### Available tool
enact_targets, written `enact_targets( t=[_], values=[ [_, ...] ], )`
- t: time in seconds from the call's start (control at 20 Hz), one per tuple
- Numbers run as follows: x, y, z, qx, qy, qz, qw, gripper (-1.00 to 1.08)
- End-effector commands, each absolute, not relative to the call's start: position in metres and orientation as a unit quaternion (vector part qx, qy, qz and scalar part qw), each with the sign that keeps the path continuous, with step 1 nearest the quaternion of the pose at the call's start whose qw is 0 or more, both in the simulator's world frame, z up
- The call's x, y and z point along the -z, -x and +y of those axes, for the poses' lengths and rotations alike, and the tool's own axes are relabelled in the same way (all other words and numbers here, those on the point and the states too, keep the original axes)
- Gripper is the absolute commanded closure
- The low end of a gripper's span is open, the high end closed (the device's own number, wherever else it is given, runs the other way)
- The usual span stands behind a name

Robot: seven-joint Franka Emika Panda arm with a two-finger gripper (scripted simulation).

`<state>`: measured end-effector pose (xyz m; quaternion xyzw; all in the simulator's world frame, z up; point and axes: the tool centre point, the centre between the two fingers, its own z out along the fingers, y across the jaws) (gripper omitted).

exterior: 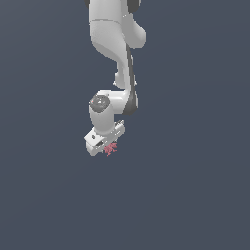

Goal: Pick up the object and move it to a goal position.

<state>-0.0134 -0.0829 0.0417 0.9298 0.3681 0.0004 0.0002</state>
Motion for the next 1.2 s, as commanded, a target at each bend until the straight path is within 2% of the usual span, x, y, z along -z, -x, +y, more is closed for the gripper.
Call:
enact_targets(
  t=[0.0,0.55,1.15],
  values=[
    [-0.044,0.014,-0.083,-0.001,-0.930,0.368,0.000,1.08],
    [-0.094,0.018,-0.071,0.000,-0.930,0.368,0.000,1.08],
    [-0.222,0.027,-0.043,0.000,-0.930,0.369,0.000,1.08]
  ],
)
